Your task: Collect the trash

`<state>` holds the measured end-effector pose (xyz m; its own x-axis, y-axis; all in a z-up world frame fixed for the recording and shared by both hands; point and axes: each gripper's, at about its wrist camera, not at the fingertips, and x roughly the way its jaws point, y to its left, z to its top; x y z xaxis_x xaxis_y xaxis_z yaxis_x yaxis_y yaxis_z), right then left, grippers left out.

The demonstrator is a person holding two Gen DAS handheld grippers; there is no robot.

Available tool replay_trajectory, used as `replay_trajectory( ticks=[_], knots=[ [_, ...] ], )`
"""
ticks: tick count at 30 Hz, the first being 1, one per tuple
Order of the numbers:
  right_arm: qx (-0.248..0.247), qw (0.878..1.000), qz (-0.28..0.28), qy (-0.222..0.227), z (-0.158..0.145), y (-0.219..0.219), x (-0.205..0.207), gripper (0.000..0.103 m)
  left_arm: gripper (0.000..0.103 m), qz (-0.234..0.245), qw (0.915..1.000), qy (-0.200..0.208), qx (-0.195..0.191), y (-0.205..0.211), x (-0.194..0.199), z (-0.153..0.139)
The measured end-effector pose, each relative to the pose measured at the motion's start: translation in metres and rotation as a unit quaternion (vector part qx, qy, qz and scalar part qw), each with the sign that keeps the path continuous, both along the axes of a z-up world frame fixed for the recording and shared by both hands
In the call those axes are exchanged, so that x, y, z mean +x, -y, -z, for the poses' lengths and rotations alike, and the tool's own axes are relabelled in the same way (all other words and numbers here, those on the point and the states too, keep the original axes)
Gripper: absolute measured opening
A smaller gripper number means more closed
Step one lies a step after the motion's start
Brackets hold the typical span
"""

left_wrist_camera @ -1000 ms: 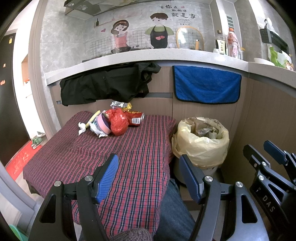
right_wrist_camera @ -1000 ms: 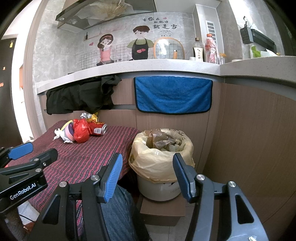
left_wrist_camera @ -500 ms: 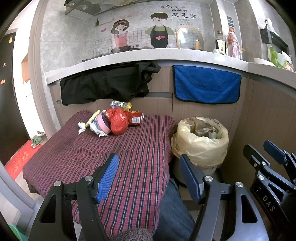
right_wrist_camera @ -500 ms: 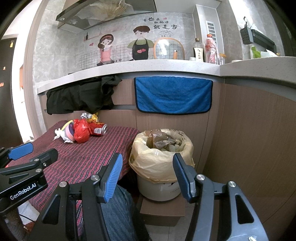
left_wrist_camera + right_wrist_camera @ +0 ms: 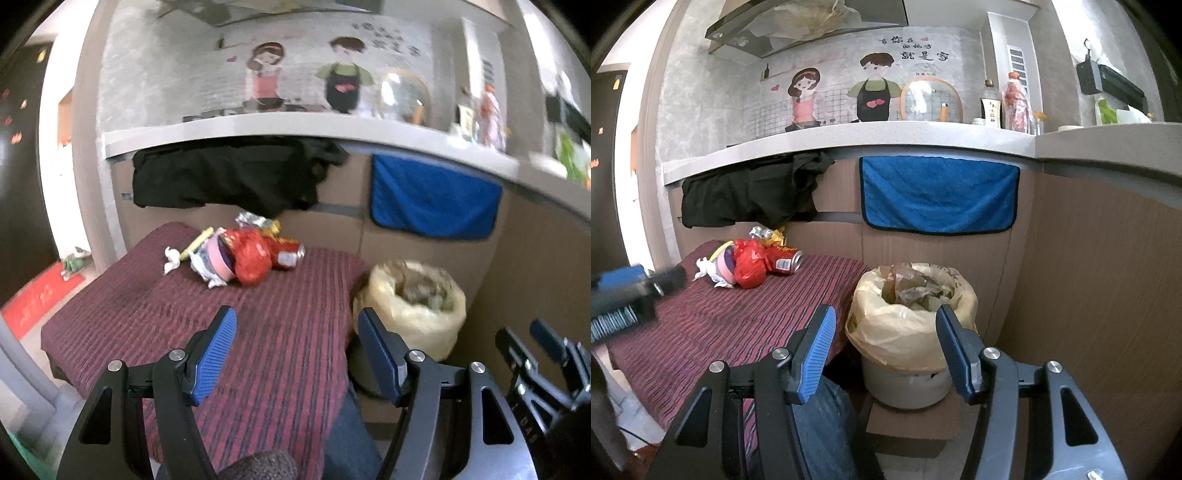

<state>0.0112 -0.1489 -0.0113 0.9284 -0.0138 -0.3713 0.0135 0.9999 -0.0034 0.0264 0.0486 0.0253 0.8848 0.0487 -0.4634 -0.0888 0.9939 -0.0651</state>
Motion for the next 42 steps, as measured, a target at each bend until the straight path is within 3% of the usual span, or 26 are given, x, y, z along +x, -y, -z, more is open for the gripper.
replay_trajectory(
  ticks=[6,9,11,13,19,22,24,28,33,35,37,42],
  knots=[
    [0.006,0.999,-0.039,-0.010,-0.015,-0.014,0.049,0.054,0.069,0.002,0.9993,-0.016,0.034,-0.053,0.045,-0.004],
    [0.006,0.998,-0.060,-0.013,-0.017,-0.030,0.074,0.054,0.069,0.003,0.9991,-0.042,0.002,-0.094,0.073,0.008],
    [-0.006,0.997,-0.073,-0.014,-0.018,-0.046,0.093,0.054,0.069,0.019,0.9967,-0.069,-0.038,-0.126,0.096,0.023],
    [-0.012,0.996,-0.088,-0.018,-0.016,-0.062,0.112,0.054,0.069,0.003,0.9941,-0.080,-0.073,-0.157,0.112,0.037],
    [-0.006,0.988,-0.143,-0.057,-0.007,-0.118,0.190,0.054,0.069,-0.079,0.9910,-0.060,-0.090,-0.238,0.162,0.066],
    [0.002,0.985,-0.156,-0.073,0.000,-0.142,0.221,0.054,0.069,-0.080,0.9862,-0.091,-0.113,-0.280,0.202,0.087],
    [-0.003,0.984,-0.158,-0.077,0.006,-0.156,0.239,0.054,0.069,-0.090,0.9852,-0.109,-0.098,-0.297,0.225,0.099],
    [-0.017,0.982,-0.169,-0.084,0.019,-0.180,0.269,0.053,0.069,-0.089,0.9848,-0.129,-0.075,-0.304,0.264,0.122],
    [-0.019,0.977,-0.185,-0.105,0.033,-0.197,0.294,0.051,0.067,-0.090,0.9809,-0.140,-0.102,-0.317,0.303,0.140],
    [-0.022,0.976,-0.188,-0.111,0.041,-0.201,0.299,0.051,0.055,-0.096,0.9794,-0.139,-0.111,-0.322,0.312,0.141],
    [-0.025,0.975,-0.188,-0.116,0.047,-0.201,0.301,0.051,0.050,-0.099,0.9788,-0.137,-0.116,-0.325,0.322,0.141],
    [-0.023,0.975,-0.184,-0.121,0.056,-0.198,0.310,0.051,0.050,-0.105,0.9709,-0.160,-0.143,-0.337,0.350,0.145]
  ],
)
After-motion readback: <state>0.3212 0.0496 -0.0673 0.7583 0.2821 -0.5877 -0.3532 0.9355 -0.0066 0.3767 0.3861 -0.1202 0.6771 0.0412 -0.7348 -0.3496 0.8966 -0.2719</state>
